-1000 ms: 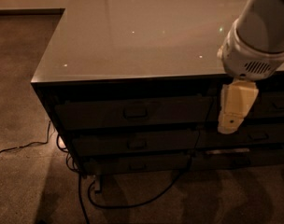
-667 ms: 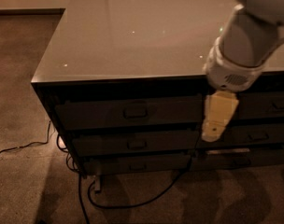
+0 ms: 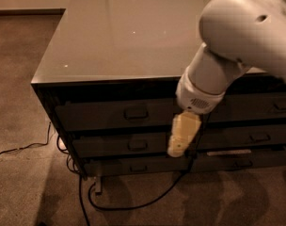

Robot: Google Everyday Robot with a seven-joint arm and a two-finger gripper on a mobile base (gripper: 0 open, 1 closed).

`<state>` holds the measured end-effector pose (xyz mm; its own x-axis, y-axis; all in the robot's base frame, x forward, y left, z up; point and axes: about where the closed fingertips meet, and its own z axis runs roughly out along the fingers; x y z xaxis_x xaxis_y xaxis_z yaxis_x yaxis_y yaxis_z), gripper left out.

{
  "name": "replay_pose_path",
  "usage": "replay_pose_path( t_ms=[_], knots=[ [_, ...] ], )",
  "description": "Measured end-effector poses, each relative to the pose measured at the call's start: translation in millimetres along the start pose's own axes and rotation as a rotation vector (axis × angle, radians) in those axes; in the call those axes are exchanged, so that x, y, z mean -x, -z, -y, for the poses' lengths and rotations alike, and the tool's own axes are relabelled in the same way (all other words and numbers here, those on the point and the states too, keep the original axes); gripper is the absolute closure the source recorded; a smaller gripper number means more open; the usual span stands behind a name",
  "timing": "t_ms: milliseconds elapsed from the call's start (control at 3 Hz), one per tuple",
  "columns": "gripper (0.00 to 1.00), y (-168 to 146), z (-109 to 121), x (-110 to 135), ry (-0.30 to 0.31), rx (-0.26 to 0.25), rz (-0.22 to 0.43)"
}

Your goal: Open top drawer

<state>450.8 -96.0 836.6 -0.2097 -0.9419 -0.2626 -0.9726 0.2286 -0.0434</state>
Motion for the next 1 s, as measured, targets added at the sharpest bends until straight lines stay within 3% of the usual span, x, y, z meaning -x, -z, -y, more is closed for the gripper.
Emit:
replay_pose_path(
  t_ms=[333, 667, 1000],
  knots=[
    [0.0, -35.5, 7.5, 23.8, -0.035, 0.005, 0.082],
    [0.0, -75.5, 27.0, 27.5, -0.098, 0.041, 0.031],
    [0.0, -73.3, 26.0, 27.2, -0.094, 0.038, 0.035]
  ],
)
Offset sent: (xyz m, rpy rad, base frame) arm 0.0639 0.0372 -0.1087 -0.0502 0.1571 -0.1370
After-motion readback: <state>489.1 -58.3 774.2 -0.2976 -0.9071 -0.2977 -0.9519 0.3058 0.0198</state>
